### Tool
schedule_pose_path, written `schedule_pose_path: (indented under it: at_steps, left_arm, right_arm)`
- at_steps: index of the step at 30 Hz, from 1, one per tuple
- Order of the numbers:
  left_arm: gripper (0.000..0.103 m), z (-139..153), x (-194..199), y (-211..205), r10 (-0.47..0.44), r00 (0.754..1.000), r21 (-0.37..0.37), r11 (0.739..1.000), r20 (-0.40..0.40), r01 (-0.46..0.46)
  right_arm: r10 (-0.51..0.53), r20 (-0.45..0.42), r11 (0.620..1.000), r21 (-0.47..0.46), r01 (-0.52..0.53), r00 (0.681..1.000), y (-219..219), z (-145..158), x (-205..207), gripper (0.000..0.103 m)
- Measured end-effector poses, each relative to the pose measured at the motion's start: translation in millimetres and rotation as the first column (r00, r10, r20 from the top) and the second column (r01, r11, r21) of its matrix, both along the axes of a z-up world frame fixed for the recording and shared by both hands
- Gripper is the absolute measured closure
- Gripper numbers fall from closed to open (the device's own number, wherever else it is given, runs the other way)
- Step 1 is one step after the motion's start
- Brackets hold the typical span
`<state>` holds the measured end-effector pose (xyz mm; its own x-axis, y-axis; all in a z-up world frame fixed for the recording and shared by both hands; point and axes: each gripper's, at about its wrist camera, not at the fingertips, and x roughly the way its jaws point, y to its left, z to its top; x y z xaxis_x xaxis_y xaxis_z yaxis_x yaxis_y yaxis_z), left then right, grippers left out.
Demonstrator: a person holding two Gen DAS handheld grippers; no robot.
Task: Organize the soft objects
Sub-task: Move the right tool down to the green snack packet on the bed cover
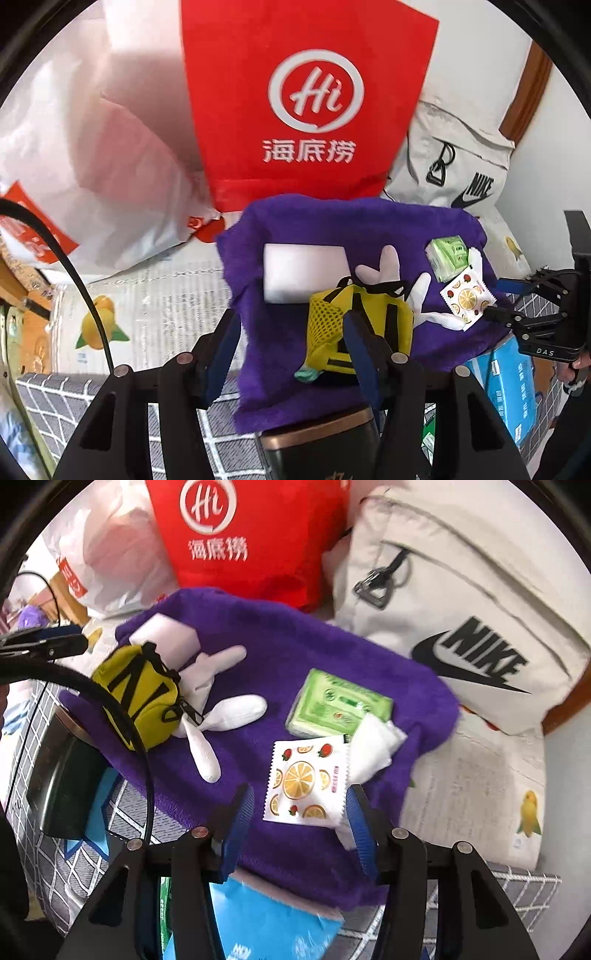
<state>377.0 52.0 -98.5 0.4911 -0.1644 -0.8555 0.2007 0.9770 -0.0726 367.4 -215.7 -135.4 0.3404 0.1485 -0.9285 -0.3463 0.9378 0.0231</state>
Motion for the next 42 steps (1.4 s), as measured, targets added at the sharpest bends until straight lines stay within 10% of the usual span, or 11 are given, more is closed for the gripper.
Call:
schedule_pose_path:
  at_steps: [11, 19, 39, 42]
  left_arm:
    - [0.045, 23.4, -70.1, 12.7, -0.003, 1.0, -0.055, 0.998, 0.027, 0.004]
    - [0.042, 29.6, -129.5, 14.1, -0.007, 0.999, -0.103, 0.995, 0.046, 0.011]
    - [0.041, 11.5, -209.6, 59.0, 0.026, 0.999, -0.231, 0.973, 0.042, -0.016]
    - [0.04, 9.6, -213.1, 68.2, 0.036, 0.998, -0.261, 0.965, 0.046, -0.023]
  right_arm:
    - [-0.016, 0.152, 0.994, 0.106, 0.0, 0.988, 3.8, 59.0, -94.6, 0.037]
    - [0.067, 0.119, 0.982, 0.17, -0.087, 0.991, 57.4, 35.0, -182.6, 0.03]
    - [0.156, -0.092, 0.964, -0.202, -0.171, 0.984, 116.3, -46.1, -133.4, 0.035]
    - [0.179, -0.125, 0.967, -0.162, -0.198, 0.976, 116.7, -49.9, -127.0, 0.062]
